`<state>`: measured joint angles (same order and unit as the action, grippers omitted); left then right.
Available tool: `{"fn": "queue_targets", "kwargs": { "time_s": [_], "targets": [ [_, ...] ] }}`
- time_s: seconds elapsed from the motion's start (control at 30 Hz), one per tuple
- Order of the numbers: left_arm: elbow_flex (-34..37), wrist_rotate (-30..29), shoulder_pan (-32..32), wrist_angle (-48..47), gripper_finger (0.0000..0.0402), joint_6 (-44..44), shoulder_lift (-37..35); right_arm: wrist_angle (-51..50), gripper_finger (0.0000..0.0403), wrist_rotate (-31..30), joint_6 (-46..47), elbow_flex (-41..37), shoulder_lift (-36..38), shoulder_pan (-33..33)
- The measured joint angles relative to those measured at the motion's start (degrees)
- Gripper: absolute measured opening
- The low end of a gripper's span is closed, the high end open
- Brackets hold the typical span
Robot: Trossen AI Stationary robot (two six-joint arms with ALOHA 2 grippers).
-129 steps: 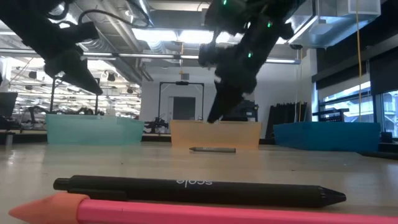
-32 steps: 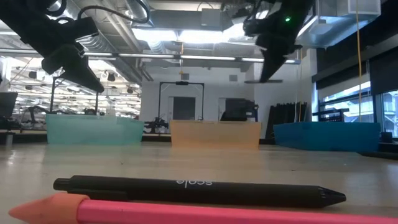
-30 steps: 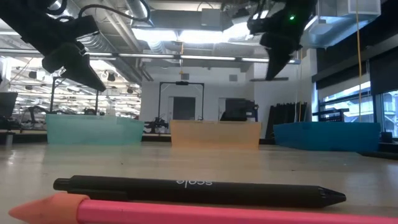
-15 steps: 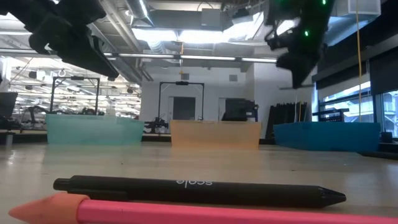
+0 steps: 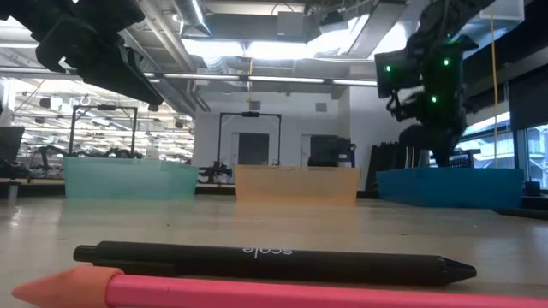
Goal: Sort crayons/erasers/pens/pencils in bins
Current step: Put the gray crayon into the blue bin
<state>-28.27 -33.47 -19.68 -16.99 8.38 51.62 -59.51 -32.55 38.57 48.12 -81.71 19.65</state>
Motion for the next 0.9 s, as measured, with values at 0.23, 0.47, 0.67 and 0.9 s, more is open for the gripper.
{"fn": "queue_targets", "kwargs": {
  "time_s": [0.23, 0.47, 0.67, 0.9],
  "targets": [
    [0.0, -0.02, 0.0, 0.0, 0.0082, 0.02, 0.0, 5.33, 0.0039, 2.77, -3.0, -3.77, 0.0, 2.94],
    [0.0, -0.04, 0.0, 0.0, 0.0082, 0.14, 0.0, 8.05, 0.0039, 3.03, -3.15, -4.22, 0.0, 3.25],
    [0.0, -0.07, 0.0, 0.0, 0.0082, 0.07, 0.0, 8.48, 0.0039, 4.28, -3.07, -4.22, 0.0, 3.23],
    [0.0, -0.09, 0.0, 0.0, 0.0082, 0.09, 0.0, 9.23, 0.0039, 4.21, -1.7, -4.22, 0.0, 3.23]
  ]
}}
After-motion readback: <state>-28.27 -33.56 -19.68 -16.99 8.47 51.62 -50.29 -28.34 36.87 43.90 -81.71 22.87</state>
